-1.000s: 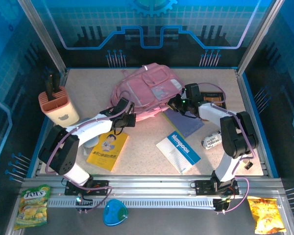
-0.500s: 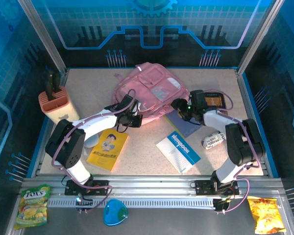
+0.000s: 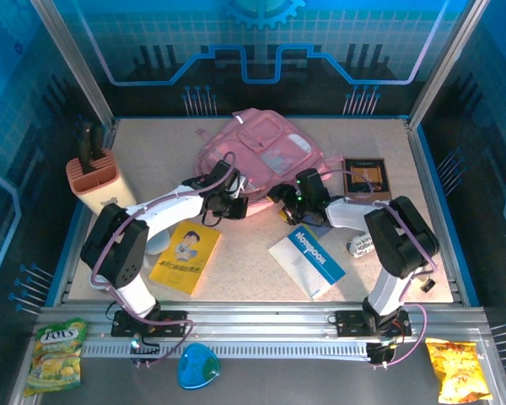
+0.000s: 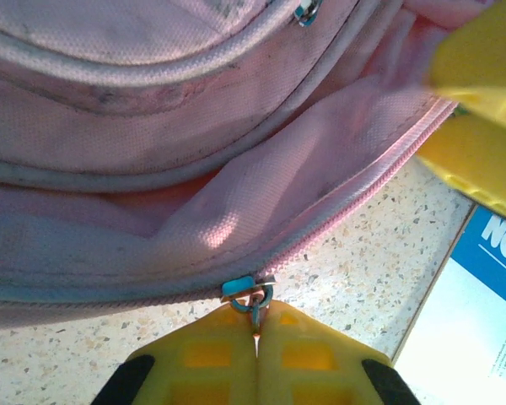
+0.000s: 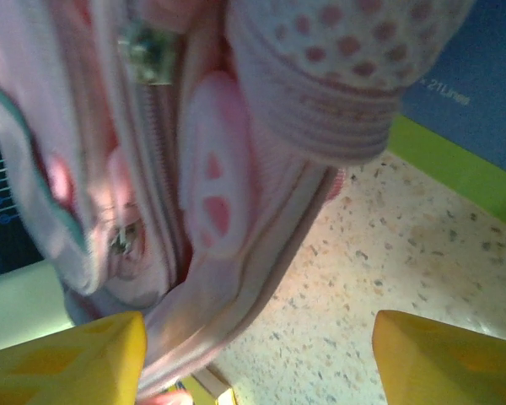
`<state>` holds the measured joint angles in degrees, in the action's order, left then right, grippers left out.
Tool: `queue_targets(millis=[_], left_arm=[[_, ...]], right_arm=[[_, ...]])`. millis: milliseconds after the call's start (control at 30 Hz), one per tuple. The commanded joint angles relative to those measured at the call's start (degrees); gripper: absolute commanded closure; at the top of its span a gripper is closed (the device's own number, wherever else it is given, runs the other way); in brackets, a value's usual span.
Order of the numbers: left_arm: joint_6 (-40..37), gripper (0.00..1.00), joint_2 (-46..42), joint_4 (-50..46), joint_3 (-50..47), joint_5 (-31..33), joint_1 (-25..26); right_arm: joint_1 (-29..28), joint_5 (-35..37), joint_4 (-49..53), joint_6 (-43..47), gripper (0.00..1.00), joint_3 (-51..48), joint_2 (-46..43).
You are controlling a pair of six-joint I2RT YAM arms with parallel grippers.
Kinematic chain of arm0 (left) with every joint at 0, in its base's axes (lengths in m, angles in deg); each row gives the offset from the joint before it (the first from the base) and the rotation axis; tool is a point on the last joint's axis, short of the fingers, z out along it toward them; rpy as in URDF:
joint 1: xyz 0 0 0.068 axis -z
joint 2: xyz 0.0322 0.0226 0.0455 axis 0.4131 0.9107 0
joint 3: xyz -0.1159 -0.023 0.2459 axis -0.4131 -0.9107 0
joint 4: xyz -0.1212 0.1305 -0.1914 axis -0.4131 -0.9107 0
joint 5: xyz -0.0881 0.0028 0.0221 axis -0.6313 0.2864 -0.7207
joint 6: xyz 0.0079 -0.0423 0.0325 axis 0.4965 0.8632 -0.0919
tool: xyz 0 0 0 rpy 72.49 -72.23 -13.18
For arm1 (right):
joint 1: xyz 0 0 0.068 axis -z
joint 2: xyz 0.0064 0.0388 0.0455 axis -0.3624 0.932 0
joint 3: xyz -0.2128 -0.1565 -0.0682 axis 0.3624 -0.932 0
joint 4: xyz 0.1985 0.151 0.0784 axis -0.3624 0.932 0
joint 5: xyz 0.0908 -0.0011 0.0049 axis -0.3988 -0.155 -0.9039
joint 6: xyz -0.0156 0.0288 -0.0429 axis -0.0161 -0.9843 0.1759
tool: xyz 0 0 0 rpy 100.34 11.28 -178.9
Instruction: Pack the student bag
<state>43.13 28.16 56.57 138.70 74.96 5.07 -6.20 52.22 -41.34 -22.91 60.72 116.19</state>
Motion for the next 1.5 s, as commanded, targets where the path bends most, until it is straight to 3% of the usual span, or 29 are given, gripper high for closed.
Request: queue_targets(millis=[0, 267, 667, 1000, 1233, 1467], left_arm=[[0.12, 1.0, 0.5, -1.48, 1.91, -2.83, 0.65], [0.73, 1.0, 0.83, -2.31, 1.98, 1.44, 0.57], [0.39, 1.0, -0.02, -6.25, 2.32, 5.37, 0.16], [-1.02, 1.0, -7.17, -12.85, 3.49, 7.65, -2.15], [1.13, 1.0, -6.57, -13.98, 1.46, 11.34, -4.79], [2.52, 1.0, -5.16, -12.59, -1.04, 10.71, -6.86]], right_arm=[[-1.78, 0.0, -2.39, -1.24, 0.31, 3.81, 2.81], [-3.15, -2.14, -0.88, 0.12, 0.43, 8.11, 7.29], [-2.65, 1.58, 3.94, 5.07, 0.9, 8.36, 6.27], [0.73, 6.64, 15.01, 20.34, 0.92, 14.78, -3.56], [4.56, 4.24, 16.32, 23.45, 0.93, 17.52, -2.11], [7.68, 3.48, 16.26, 25.54, 0.93, 17.22, 0.22]])
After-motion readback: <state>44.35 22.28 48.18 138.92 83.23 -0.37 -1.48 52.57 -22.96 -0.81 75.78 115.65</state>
